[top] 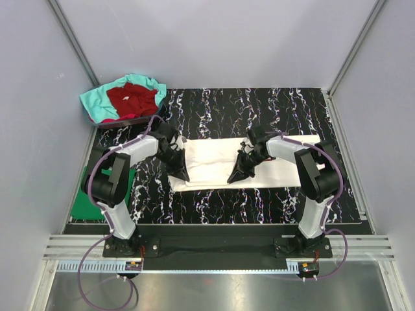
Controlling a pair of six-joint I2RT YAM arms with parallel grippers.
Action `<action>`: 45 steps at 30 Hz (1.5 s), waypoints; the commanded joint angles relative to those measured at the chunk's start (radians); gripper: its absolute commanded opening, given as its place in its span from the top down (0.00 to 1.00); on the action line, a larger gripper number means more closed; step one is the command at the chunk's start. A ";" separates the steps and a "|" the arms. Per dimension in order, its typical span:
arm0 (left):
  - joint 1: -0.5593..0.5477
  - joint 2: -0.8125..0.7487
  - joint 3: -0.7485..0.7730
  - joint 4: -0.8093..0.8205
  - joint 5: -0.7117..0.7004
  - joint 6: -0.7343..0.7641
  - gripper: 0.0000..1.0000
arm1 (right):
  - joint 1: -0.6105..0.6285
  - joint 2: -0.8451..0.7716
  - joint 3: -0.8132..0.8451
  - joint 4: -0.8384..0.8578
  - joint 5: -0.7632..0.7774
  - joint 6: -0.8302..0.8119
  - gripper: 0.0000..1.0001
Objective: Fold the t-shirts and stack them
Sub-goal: Fold the tshirt
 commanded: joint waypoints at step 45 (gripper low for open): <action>0.094 0.094 0.141 0.222 0.033 -0.038 0.53 | -0.111 0.083 0.161 0.078 0.098 -0.016 0.59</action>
